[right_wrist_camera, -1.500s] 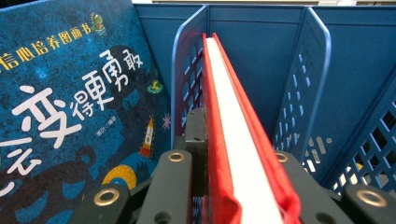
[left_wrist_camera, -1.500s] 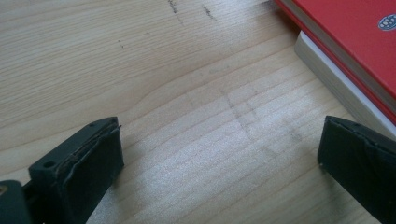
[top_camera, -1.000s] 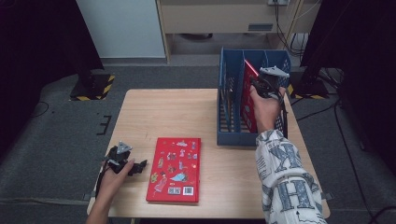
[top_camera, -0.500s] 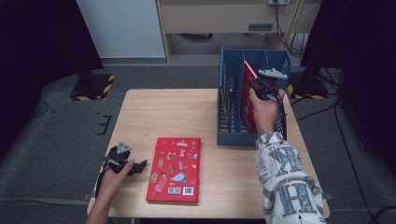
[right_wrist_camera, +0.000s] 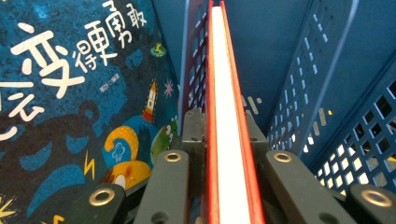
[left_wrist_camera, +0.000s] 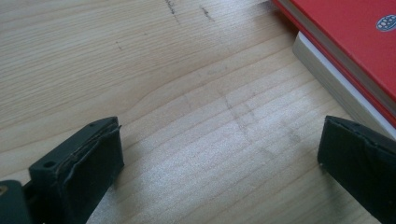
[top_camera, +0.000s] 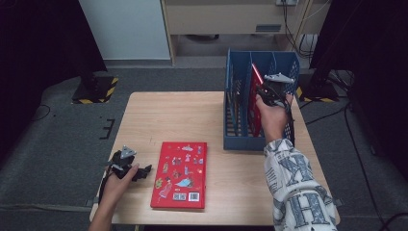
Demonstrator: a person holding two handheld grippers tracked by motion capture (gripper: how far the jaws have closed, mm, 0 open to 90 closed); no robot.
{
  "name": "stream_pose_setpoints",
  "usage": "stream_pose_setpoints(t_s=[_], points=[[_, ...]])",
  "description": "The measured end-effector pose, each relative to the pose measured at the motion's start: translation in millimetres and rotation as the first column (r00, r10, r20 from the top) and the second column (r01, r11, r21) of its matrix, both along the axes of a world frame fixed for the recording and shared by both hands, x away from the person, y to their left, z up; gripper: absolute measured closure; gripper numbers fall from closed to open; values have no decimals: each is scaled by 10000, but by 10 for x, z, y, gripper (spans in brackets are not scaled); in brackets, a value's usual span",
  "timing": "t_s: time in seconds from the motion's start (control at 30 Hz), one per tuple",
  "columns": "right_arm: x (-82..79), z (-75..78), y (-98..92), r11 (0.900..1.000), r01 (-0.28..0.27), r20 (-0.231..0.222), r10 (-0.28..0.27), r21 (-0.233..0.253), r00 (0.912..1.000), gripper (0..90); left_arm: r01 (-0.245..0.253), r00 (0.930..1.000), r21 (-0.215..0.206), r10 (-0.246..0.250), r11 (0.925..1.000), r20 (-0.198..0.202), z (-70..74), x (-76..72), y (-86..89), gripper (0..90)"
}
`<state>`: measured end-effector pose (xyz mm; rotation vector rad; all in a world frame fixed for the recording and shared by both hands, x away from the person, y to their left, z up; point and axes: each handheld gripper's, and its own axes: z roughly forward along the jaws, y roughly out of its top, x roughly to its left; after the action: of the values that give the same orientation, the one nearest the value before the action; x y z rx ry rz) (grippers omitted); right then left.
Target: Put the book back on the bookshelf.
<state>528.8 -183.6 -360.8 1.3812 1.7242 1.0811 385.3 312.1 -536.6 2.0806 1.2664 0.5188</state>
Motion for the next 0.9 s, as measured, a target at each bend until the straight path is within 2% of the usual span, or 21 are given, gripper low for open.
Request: stream_pose_setpoints(t_s=[0.17, 0.3, 0.73, 0.9], points=[[-13, 3, 2, 9999, -54, 58, 54, 88, 10000, 748, -7, 10000, -5, 7, 10000, -2, 0, 0, -1, 0], [-34, 49, 10, 9997, -71, 317, 63, 236, 9995, 711, -7, 10000, -4, 7, 10000, -2, 0, 0, -2, 0], [-13, 118, 11, 9996, -76, 380, 65, 283, 9993, 721, -2, 10000, -7, 2, 10000, -4, 0, 1, -6, 0], [3, 143, 30, 10000, 6, 349, -9, 84, 9994, 740, 24, 10000, 19, -24, 10000, -13, 1, 2, -6, 0]])
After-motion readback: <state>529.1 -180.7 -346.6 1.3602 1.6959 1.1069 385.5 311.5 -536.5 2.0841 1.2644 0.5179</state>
